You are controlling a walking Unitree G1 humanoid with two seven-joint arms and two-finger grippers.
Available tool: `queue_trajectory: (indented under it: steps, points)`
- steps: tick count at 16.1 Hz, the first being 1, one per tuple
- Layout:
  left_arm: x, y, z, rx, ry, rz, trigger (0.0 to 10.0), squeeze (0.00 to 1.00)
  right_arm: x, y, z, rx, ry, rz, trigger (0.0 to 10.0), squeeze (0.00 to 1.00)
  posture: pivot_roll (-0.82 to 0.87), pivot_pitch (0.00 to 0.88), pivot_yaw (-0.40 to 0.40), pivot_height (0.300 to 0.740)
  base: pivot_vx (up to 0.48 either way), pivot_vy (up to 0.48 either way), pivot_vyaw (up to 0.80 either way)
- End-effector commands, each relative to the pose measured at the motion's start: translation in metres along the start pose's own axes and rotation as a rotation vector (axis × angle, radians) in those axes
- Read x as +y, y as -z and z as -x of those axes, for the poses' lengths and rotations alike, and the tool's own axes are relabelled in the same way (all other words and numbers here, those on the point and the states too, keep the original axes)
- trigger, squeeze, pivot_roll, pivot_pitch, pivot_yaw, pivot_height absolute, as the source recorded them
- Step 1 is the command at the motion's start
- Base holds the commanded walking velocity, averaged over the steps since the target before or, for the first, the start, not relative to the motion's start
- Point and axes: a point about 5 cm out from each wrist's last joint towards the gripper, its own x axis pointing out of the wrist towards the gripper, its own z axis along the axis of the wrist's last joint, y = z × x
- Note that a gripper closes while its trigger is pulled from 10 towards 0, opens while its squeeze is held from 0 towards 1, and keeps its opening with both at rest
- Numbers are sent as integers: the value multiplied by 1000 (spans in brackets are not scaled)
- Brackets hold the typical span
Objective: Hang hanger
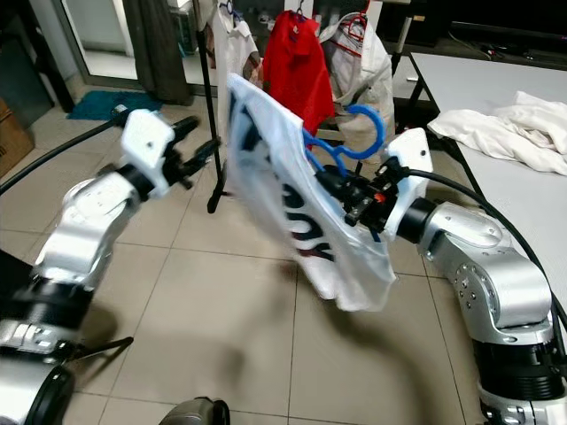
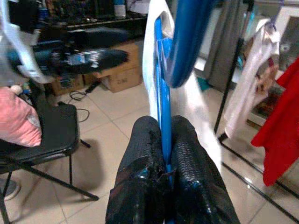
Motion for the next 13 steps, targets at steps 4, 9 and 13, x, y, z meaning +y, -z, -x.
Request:
queue_trajectory:
  steps: [4, 9, 13]
  points:
    - [-7, -2, -14, -18, 38, -28, 10000, 0, 5, -8, 3, -34, -39, 22, 10000, 0, 25, 0, 21, 740, 0, 0, 0]
    - [-1, 0, -15, -11, -44, -74, 10000, 0, 7, -7, 5, -28, -64, 18, 10000, 0, 26, 0, 18, 740, 0, 0, 0]
    - [-5, 2, -17, -14, -54, -98, 10000, 0, 7, -6, 4, -24, -67, 14, 10000, 0, 30, 0, 12, 740, 0, 0, 0]
